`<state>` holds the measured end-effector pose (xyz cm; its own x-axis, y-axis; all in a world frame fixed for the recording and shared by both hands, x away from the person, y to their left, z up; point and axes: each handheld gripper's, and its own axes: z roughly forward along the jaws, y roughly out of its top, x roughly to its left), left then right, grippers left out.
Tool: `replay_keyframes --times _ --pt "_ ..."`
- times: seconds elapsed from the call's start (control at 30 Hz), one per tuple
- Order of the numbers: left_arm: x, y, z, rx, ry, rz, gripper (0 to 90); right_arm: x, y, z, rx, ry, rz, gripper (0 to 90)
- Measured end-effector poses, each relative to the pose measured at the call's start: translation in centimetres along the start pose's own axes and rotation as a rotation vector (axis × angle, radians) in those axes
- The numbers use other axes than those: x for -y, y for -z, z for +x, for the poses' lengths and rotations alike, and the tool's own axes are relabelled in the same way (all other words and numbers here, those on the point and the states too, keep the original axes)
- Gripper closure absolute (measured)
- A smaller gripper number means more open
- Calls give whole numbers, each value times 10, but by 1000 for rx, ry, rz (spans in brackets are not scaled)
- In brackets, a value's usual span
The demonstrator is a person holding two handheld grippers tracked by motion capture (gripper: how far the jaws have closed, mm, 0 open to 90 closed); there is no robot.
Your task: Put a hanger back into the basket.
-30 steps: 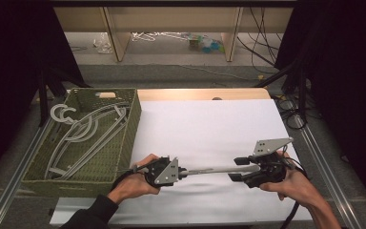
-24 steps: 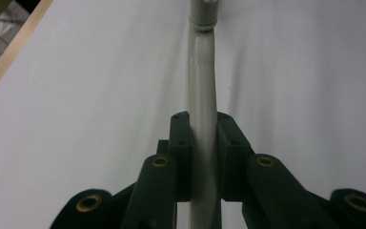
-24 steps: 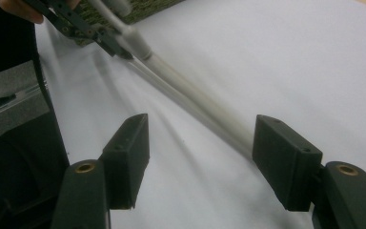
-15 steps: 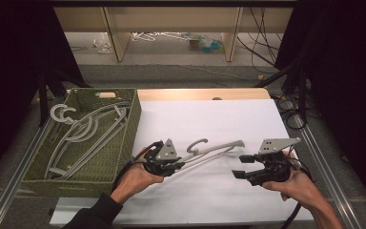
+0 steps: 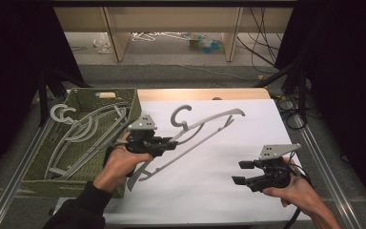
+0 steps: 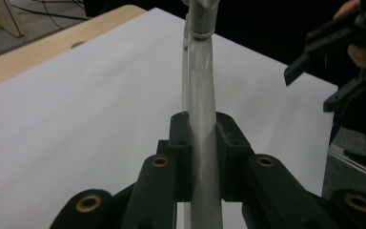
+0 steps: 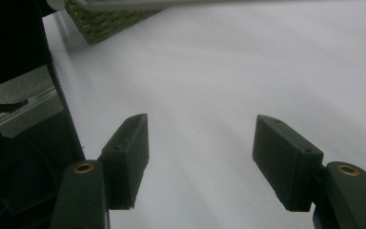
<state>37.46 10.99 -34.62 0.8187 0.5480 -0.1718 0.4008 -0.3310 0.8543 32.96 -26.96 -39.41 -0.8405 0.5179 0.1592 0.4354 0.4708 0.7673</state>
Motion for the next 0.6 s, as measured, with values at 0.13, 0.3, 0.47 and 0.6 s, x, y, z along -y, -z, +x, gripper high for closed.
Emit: replay_keyframes --times 0.13,0.3,0.47,0.6 --pt "-13 17 5 -30 15 -22 789 4 -1 0 1 -4 7 379" --pt "-25 38 10 -33 38 -53 789 6 -1 0 2 -8 6 379" --pt "-32 59 17 -64 40 -63 789 8 -2 1 -2 -12 11 379" --pt "-34 81 28 -107 43 -63 789 9 -2 1 -8 -12 15 380"
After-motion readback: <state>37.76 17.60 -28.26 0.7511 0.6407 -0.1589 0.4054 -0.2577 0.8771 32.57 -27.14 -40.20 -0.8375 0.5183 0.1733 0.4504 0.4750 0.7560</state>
